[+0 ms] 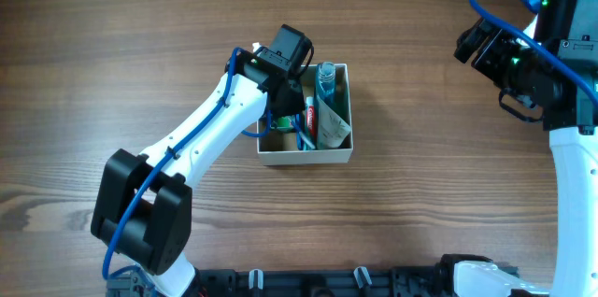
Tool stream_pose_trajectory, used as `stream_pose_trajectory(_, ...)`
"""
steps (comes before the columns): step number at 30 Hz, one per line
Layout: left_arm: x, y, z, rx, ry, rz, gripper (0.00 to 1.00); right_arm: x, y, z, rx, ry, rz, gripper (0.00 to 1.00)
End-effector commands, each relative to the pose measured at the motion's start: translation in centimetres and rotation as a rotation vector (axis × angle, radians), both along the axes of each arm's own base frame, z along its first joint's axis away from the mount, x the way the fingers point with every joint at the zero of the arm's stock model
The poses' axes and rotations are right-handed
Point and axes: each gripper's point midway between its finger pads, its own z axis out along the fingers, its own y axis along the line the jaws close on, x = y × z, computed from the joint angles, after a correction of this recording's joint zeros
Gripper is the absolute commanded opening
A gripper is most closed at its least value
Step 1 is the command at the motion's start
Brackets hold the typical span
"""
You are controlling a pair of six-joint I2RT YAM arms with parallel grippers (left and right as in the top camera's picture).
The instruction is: Pack container
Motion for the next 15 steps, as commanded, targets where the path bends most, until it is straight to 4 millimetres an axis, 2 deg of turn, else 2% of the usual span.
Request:
stream_pose_trajectory(1, -0.2, -0.6, 0.3, -0.037, 0.008, 0.038, 0.4, 0.1, 0.1, 0.7, 0.014, -0.021, -0.006, 1.0)
stream_pose_trajectory(3, 0.1, -0.7, 1.0, -0.051, -0.014, 0.038, 0.39, 0.1, 0.1, 0.7, 0.014, -0.021, -0.006, 1.0)
stream_pose_trajectory(5, 0.3, -0.7, 2.5, -0.073, -0.049, 0.039, 0.4, 0.1, 0.1, 0.7, 0.014, -0.021, -0.006, 1.0)
stream_pose_trajectory(8, 0.9, -0.2, 7.2, -0.096, -0.172, 0.05, 0.47, 0.1, 0.1, 0.7, 0.014, -0.021, -0.006, 1.0)
stream_pose_trajectory(10, 0.7, 1.5, 11.4, -0.079, -0.283, 0.082, 0.53, 0.1, 0.1, 0.7, 0.014, -0.021, -0.006, 1.0)
stream_pose_trajectory(11, 0.5, 2.4, 12.9, -0.065, -0.324, 0.09, 0.57, 0.1, 0.1, 0.7, 0.014, -0.021, -0.006, 1.0)
stream_pose_trajectory(12, -0.2, 3.7, 14.9, -0.036, -0.379, 0.092, 0.61, 0.1, 0.1, 0.7, 0.014, -0.021, -0.006, 1.0)
stream_pose_trajectory(14, -1.6, 6.6, 17.5, 0.045, -0.452, 0.108, 0.65, 0.2, 0.1, 0.7, 0.014, -0.021, -0.006, 1.0)
stream_pose_trajectory(15, -2.9, 8.5, 19.0, 0.099, -0.488, 0.125, 0.85, 0.1, 0.1, 0.7, 0.014, -0.021, -0.006, 1.0)
